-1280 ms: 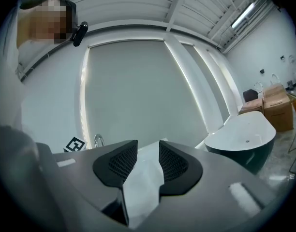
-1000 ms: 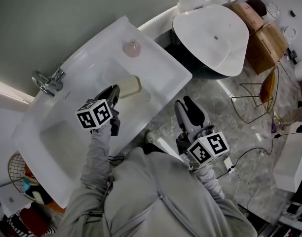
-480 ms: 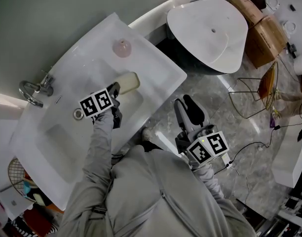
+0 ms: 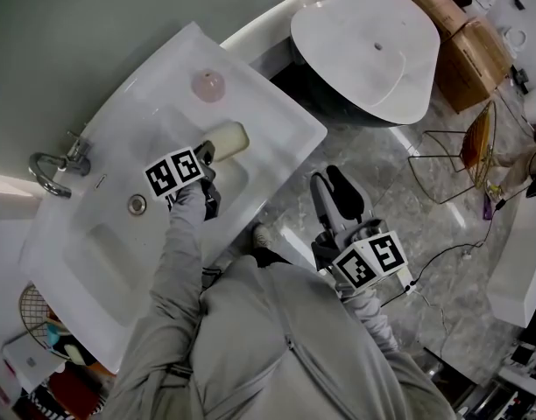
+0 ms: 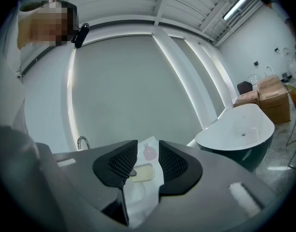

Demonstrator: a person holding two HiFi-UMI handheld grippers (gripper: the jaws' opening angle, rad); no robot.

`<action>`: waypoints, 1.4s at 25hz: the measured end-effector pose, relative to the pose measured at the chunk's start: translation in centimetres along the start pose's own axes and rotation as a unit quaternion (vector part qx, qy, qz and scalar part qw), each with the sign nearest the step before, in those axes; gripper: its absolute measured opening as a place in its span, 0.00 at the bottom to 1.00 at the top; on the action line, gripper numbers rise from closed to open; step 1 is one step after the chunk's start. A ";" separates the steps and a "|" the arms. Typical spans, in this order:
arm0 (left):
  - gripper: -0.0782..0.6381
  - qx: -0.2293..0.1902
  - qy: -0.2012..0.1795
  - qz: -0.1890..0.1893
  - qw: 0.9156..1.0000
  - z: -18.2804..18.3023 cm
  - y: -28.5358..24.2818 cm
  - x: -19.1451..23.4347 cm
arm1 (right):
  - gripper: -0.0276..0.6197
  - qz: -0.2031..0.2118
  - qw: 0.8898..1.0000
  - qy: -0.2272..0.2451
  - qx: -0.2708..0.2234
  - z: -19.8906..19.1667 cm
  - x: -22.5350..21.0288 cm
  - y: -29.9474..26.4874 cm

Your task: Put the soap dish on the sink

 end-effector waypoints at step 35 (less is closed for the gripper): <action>0.44 0.010 -0.061 -0.052 0.997 -0.4 -1.1 -3.7 | 0.25 -0.002 1.000 -0.008 -0.006 0.0 -0.6 0.7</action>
Point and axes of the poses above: the fingertips, and each gripper's own axes: y backward along the fingers, x to its left, z out of its top, the point moved 7 cm from there along y, backward along the fingers, and after that the axes turned 6 degrees about y, right-handed, at the moved point
